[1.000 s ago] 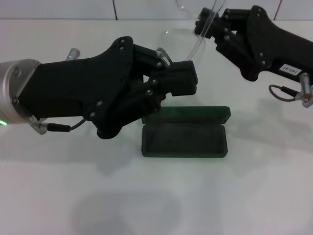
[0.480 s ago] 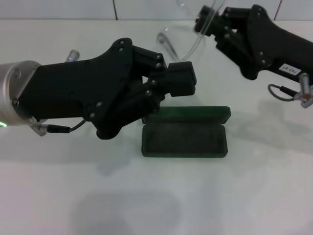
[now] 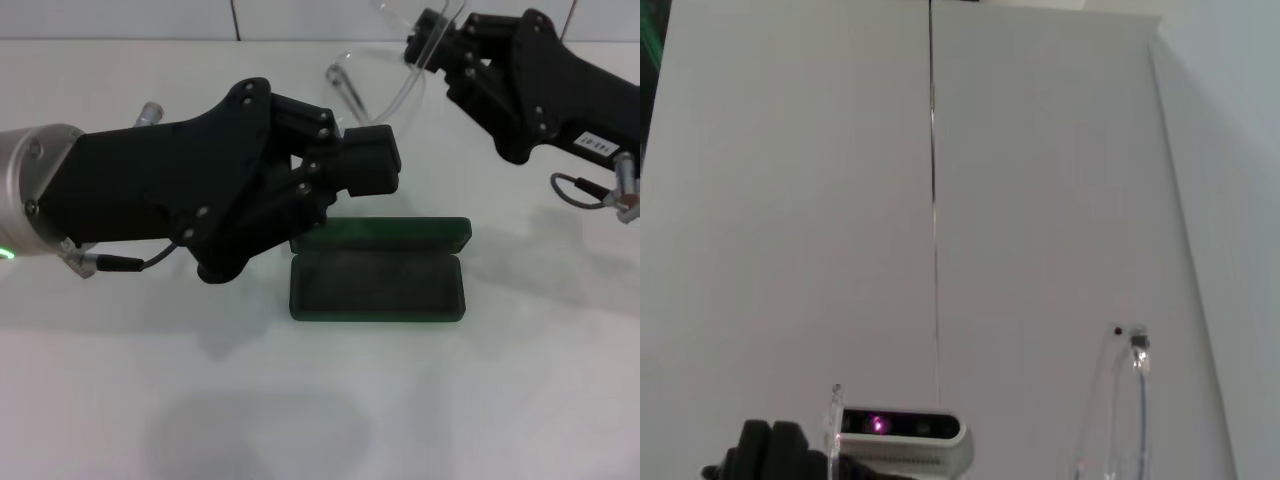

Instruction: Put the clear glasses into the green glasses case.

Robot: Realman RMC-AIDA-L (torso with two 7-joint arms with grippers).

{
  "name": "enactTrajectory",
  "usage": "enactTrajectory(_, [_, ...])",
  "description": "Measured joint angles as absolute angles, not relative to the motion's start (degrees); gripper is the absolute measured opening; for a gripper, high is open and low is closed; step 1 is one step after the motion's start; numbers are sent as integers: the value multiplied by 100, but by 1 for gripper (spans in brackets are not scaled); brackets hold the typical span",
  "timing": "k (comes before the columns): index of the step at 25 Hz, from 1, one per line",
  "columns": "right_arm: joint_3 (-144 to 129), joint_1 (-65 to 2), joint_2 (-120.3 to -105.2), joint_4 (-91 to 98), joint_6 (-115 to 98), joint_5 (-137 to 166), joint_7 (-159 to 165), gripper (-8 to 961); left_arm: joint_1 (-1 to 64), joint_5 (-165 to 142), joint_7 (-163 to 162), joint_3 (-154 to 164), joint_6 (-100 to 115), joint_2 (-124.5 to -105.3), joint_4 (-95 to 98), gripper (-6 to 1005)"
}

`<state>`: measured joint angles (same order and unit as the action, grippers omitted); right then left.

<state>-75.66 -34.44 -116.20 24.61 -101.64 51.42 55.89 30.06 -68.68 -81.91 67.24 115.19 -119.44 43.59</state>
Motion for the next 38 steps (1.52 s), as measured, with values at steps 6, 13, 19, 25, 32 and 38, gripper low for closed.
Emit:
enactTrajectory(6, [-7859, -3542, -11617, 2462, -10096, 5144, 5599, 53, 3006, -6867, -8191, 6715, 11515, -11943, 4359, 56])
enactTrajectory(13, [-8196, -3596, -11610, 2463, -9984, 5146, 5633, 53, 3006, -6857, -8175, 6706, 11513, -11944, 4359, 56])
enactTrajectory(19, [-8459, -3620, -11608, 2463, -9944, 5151, 5649, 53, 3013, -6841, -8065, 6705, 11513, -11947, 4280, 56])
enactTrajectory(25, [-8701, -3643, -11617, 2508, -9941, 5115, 5666, 53, 3017, -6837, -8061, 6714, 11513, -11943, 4263, 55])
enactTrajectory(32, [-8646, -3519, -11617, 2529, -9962, 4910, 5642, 53, 2969, -6837, -8029, 6700, 11513, -11943, 4211, 55])
enactTrajectory(38, [-8553, -3436, -11618, 2540, -9939, 4814, 5557, 53, 2950, -6832, -8006, 6686, 11513, -11936, 4210, 55])
